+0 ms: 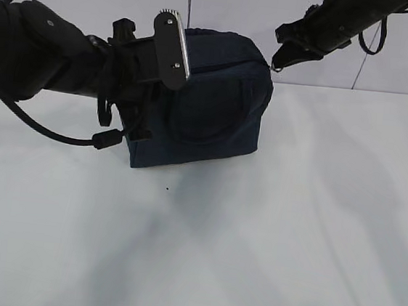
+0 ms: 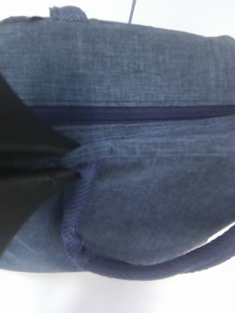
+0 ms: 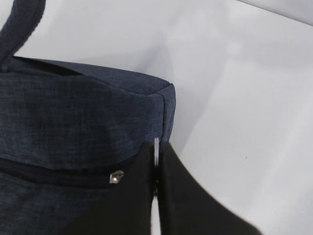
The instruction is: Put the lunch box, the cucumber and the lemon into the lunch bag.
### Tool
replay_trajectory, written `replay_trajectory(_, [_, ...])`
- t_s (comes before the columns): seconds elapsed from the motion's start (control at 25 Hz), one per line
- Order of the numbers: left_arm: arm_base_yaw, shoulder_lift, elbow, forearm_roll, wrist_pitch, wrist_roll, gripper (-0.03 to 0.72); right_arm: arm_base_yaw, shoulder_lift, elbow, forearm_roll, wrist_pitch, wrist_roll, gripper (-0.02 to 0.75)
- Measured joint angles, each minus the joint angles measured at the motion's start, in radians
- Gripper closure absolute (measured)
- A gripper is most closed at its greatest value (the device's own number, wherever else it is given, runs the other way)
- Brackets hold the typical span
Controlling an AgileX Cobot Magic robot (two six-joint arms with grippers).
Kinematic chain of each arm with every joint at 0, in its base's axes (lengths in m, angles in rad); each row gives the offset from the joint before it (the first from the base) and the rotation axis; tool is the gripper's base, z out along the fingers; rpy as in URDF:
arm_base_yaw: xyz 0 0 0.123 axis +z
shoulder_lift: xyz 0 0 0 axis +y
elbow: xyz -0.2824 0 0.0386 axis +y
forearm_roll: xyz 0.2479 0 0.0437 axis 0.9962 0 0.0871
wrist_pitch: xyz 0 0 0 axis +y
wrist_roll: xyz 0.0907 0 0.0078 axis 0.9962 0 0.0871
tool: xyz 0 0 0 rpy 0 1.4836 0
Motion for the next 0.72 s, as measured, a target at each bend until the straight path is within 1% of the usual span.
replay_trajectory(0.72, [0.000,0.001,0.000,0.000,-0.021,0.001,0.678,0.002,0.125,-0.002,0.007,-0.050,0.013,0.731])
